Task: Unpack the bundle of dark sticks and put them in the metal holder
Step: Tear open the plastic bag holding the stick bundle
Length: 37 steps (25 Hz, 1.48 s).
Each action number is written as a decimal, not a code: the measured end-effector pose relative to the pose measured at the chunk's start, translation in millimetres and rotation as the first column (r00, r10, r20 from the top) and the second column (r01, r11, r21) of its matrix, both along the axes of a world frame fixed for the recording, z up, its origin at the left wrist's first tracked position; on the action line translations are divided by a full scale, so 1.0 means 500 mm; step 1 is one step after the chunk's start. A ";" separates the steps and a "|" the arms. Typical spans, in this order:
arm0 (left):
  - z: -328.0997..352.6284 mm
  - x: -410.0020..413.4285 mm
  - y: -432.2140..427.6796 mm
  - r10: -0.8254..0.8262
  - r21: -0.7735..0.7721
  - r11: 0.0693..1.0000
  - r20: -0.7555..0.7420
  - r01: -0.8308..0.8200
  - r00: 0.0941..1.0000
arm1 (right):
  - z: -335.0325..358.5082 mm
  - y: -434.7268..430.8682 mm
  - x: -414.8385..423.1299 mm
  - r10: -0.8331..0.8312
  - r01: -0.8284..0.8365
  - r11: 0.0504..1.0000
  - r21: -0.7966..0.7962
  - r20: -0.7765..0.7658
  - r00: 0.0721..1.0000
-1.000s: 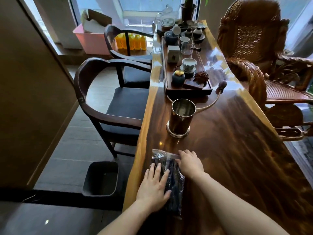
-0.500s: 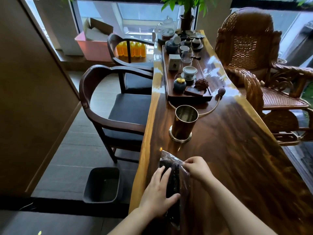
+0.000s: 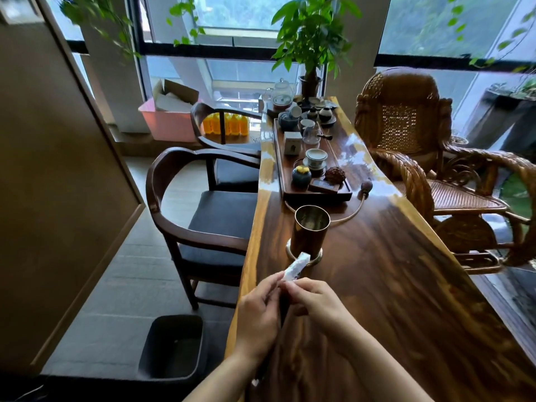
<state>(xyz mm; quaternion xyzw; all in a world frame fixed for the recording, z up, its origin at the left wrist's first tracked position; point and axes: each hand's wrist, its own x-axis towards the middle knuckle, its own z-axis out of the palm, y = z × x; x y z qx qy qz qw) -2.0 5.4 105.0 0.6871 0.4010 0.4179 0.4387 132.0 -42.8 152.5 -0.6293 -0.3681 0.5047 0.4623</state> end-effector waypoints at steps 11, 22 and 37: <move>0.186 -0.060 0.051 -0.206 0.205 0.958 0.013 0.199 0.979 | 0.152 -0.012 0.069 -0.180 -0.355 0.850 0.389 0.848 0.498; 0.237 -0.068 0.062 -0.189 0.073 0.980 0.028 0.186 0.982 | 0.202 -0.021 0.036 -0.278 -0.344 0.799 0.493 0.811 0.515; 0.276 -0.058 0.065 -0.297 0.166 0.929 -0.196 0.330 0.935 | 0.224 -0.007 0.058 -0.165 -0.013 0.908 0.419 0.386 0.907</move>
